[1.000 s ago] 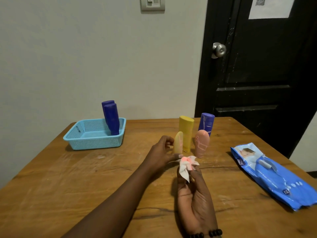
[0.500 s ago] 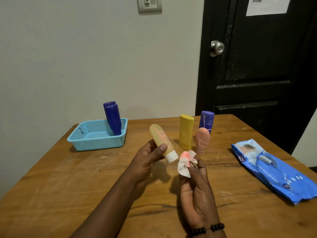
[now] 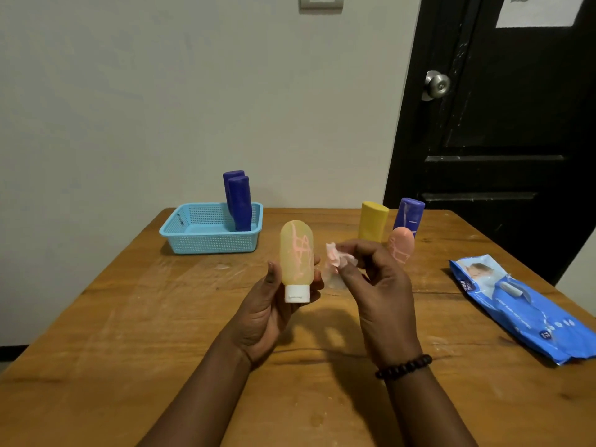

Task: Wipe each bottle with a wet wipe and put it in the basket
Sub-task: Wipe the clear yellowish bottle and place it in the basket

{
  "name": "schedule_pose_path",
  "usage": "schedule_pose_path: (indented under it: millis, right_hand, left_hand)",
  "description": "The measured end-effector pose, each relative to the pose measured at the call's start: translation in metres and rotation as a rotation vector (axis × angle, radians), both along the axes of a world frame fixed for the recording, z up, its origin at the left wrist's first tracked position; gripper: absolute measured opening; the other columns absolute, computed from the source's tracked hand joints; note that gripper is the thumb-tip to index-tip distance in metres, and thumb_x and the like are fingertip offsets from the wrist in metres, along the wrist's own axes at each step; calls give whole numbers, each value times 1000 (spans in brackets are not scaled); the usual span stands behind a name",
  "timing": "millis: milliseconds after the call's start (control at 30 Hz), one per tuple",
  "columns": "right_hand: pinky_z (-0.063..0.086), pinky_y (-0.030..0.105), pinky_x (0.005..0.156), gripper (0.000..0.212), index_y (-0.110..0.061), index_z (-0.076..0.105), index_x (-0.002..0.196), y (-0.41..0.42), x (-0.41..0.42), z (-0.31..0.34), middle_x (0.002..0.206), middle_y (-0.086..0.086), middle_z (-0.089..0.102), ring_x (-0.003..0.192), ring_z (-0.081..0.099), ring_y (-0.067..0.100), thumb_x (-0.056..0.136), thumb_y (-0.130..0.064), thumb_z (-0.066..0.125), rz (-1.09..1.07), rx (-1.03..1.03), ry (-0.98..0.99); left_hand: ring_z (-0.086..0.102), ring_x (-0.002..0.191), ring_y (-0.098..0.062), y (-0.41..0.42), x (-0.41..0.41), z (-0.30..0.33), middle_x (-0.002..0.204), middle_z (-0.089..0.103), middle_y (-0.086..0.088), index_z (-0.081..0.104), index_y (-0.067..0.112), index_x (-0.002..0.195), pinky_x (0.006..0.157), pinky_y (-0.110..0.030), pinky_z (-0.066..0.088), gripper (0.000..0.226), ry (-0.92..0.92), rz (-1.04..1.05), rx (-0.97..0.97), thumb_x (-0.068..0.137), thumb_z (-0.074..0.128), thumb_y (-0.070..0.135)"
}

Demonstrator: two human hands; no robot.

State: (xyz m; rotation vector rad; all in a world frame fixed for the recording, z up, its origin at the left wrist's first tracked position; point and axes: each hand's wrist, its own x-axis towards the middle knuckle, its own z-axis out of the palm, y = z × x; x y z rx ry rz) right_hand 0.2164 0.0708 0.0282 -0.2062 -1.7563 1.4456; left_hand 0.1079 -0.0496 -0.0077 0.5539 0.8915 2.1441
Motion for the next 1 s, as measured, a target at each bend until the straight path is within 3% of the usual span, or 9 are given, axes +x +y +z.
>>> schedule_pose_path:
  millis: [100,167,333,500,667,833,1000]
  right_hand:
    - [52,15,81,19,-23,66,104,-4,-12,19,105,-14,63,103,60,3,90,-10,65,-125,308,14]
    - [51,12,81,19,-18,67,104,-5,-22,29,107,-7,63,100,59,4,87,-8,67,-221,508,24]
    - [50,14,76,22,-13,70,98,-9,-35,32,103,2,62,95,57,11,79,-2,72,-329,760,-62]
    - [52,16,78,20,-16,71,99,-11,-29,18,105,-2,62,97,58,9,80,-8,68,-321,686,-91]
    - [48,8,80,22,-18,71,99,-21,-16,2,105,-5,62,98,57,4,81,-15,60,-301,625,-93]
    - [52,16,82,23,-16,72,98,-25,-3,-10,105,-3,63,99,59,9,78,-6,69,-325,654,-87]
    - [51,19,84,32,-16,73,97,-28,3,-21,105,-4,64,100,59,11,74,5,76,-307,696,-127]
  left_hand:
    - [71,102,-28,1,-3,-3,116,70,-23,76,10,110,93,-41,57,75,30,11,-61,52,92,54]
    - [70,103,-25,2,-3,-4,116,71,-19,77,13,109,93,-39,57,68,72,4,-89,57,88,56]
    - [66,114,-26,3,-2,-5,125,67,-22,74,8,114,97,-36,54,54,89,-17,-76,77,77,47]
    - [66,113,-26,4,-2,-7,126,65,-23,67,1,119,91,-32,55,44,35,-9,-70,93,54,33]
    - [62,121,-28,7,-5,-10,130,63,-25,70,0,117,98,-34,54,67,23,-19,-3,69,85,44]
    - [59,125,-30,10,-5,-12,131,61,-26,65,-5,122,107,-37,48,78,29,-8,-2,68,85,48]
    - [59,125,-30,8,-6,-9,133,61,-24,49,-6,135,102,-36,51,96,2,20,15,65,86,50]
